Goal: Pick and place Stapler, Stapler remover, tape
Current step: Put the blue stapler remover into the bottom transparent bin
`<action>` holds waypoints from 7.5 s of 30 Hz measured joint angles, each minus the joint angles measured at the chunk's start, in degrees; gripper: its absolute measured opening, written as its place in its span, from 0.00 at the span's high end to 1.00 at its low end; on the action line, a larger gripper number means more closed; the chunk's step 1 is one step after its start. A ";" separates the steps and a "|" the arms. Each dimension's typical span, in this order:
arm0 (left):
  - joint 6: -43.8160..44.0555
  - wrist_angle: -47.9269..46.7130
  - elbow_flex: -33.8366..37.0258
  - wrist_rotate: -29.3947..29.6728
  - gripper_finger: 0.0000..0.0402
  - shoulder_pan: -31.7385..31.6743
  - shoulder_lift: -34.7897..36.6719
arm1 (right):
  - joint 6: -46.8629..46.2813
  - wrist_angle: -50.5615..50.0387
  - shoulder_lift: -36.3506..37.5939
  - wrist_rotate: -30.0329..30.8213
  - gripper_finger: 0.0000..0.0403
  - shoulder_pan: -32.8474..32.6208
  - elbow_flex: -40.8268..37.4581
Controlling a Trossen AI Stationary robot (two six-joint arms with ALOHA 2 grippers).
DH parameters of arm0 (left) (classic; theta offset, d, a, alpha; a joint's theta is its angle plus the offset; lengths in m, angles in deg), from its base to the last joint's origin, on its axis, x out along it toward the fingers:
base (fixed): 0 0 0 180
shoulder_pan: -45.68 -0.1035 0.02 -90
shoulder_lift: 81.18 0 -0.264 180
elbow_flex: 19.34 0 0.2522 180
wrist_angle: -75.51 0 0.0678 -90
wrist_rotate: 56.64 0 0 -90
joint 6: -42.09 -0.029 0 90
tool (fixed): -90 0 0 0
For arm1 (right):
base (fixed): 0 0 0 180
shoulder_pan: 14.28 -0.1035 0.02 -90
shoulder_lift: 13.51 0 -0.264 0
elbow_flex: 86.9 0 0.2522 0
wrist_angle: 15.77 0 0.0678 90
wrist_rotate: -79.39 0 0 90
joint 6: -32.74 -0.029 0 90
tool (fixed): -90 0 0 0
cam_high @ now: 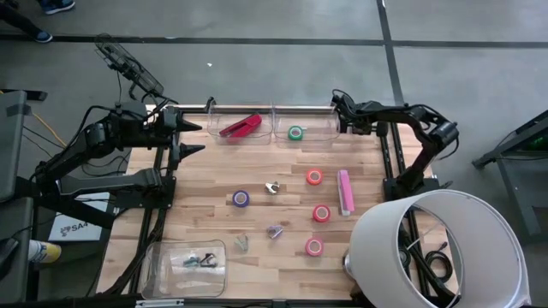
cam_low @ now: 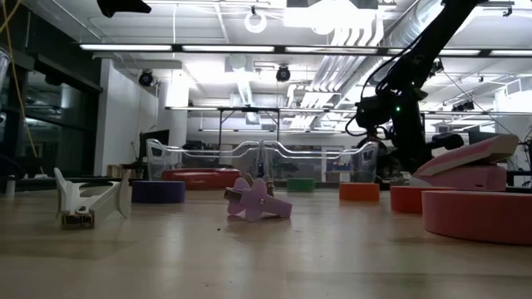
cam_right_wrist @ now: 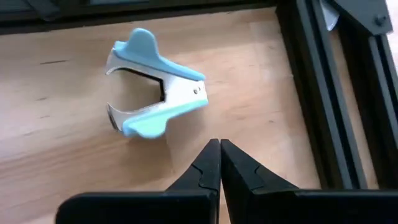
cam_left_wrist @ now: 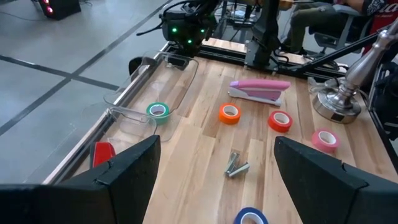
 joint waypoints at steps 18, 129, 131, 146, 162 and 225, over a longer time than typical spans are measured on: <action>-0.05 0.00 0.00 -0.05 0.23 0.00 0.00 | 1.09 2.35 4.35 -1.17 0.93 -0.64 -0.02; 1.31 -0.26 0.00 -0.03 0.23 0.00 0.00 | -56.09 16.07 3.93 -1.08 0.47 -3.50 -3.89; 1.31 -0.26 0.00 -0.03 0.23 -0.01 0.00 | -58.03 16.48 3.93 -1.09 0.44 -3.52 -3.89; 1.29 -0.28 0.02 -0.03 0.23 0.00 0.00 | -62.25 14.05 3.50 5.72 0.39 -5.39 -3.89; 1.29 -1.64 0.02 -0.05 0.23 0.00 0.02 | -63.66 15.20 0.67 12.42 0.41 -8.43 -3.89; 2.60 -6.97 0.02 -2.87 0.23 0.00 0.01 | -60.28 17.23 -3.14 19.16 0.99 -8.02 -2.80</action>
